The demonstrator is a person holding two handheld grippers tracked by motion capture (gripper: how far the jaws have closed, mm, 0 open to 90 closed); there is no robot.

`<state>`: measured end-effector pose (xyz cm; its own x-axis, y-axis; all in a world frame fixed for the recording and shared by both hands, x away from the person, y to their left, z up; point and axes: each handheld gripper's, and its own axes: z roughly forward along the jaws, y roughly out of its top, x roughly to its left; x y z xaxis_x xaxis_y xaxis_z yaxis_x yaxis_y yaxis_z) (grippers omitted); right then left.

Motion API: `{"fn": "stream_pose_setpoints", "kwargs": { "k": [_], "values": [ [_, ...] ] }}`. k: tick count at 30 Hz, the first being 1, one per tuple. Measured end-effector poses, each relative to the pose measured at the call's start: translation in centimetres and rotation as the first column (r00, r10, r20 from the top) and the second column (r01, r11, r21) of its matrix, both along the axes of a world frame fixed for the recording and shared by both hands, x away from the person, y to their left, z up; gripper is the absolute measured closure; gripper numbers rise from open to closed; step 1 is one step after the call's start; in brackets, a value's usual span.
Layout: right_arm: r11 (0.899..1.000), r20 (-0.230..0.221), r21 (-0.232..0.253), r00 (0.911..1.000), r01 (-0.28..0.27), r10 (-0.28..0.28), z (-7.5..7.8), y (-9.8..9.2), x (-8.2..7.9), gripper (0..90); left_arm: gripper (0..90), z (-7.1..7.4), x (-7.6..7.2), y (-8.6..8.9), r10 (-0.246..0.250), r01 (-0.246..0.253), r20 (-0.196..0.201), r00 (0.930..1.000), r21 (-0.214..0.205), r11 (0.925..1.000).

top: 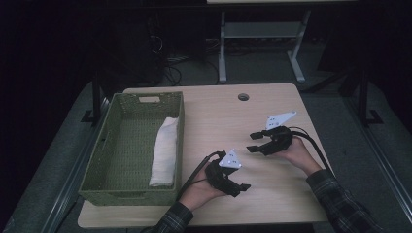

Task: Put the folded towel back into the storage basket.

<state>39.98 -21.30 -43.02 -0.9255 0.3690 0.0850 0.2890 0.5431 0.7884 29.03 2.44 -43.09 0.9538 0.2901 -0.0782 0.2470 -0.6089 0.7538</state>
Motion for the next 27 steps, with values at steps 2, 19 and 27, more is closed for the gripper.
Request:
{"fn": "stream_pose_setpoints", "kwargs": {
  "k": [2,19,27],
  "values": [
    [1.000,-0.001,-0.005,1.0000,0.007,-0.007,-0.8,-0.3,-0.1,40.1,26.3,-0.7,-0.1,0.0,-0.005,0.005,0.004,1.0000,0.018,0.9998],
    [0.995,0.016,-0.083,0.9980,0.063,-0.062,-5.0,-1.4,-0.7,33.9,20.2,-4.2,-0.2,-0.2,-0.044,0.042,0.018,0.9989,0.091,0.9950],
    [0.995,0.015,-0.078,0.9979,0.065,-0.064,-5.1,-1.4,-0.7,30.2,18.3,-4.8,-0.3,0.2,-0.045,0.042,0.051,0.9977,0.050,0.9979]
  ]
}}
